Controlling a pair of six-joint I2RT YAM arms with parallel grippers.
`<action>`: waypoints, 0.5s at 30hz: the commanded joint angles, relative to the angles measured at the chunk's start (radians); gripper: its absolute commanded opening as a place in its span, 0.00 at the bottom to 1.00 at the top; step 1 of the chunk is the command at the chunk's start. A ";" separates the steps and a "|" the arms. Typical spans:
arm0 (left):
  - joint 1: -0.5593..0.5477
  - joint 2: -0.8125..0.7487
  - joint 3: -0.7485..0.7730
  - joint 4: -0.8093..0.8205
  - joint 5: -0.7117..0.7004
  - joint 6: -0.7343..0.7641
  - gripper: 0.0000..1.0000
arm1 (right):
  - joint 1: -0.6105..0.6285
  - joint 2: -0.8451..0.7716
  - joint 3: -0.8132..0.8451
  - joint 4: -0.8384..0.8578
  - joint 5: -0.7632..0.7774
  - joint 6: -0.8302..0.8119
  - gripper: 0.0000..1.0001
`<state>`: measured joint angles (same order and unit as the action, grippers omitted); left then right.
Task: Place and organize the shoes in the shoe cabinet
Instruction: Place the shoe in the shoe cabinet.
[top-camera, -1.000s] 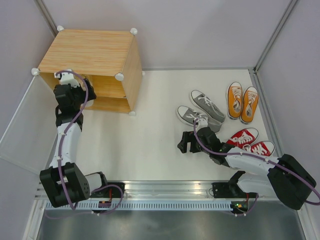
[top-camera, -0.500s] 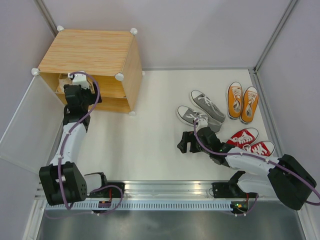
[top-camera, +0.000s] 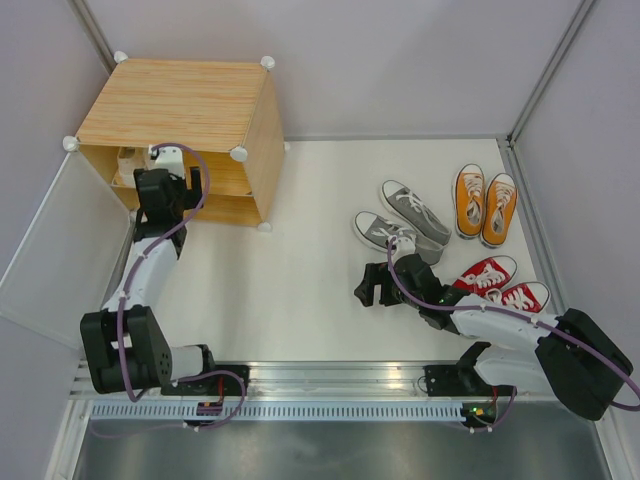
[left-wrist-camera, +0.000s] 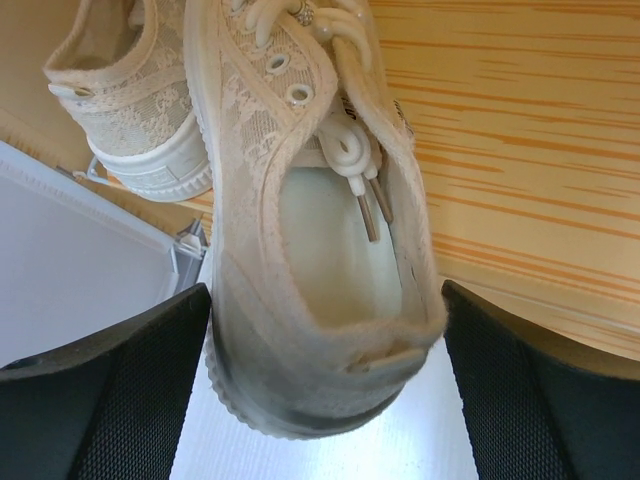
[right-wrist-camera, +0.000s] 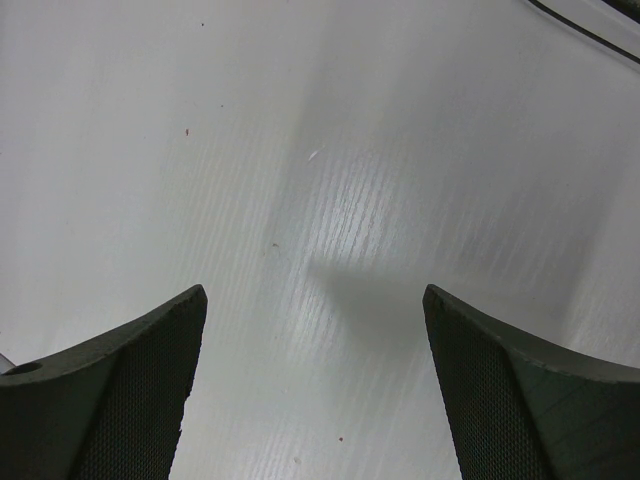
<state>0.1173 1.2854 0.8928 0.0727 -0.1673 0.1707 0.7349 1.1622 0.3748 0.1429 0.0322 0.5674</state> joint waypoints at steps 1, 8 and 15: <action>-0.002 0.034 0.006 0.074 -0.037 0.070 0.97 | -0.003 0.002 0.024 0.032 -0.005 -0.012 0.92; -0.002 0.060 -0.020 0.125 -0.044 0.069 0.91 | -0.003 0.011 0.026 0.027 0.000 -0.015 0.92; -0.001 0.075 0.015 0.124 -0.071 0.079 0.64 | -0.003 0.017 0.029 0.024 0.009 -0.017 0.93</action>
<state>0.1181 1.3468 0.8772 0.1631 -0.2340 0.2169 0.7349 1.1740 0.3748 0.1425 0.0330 0.5671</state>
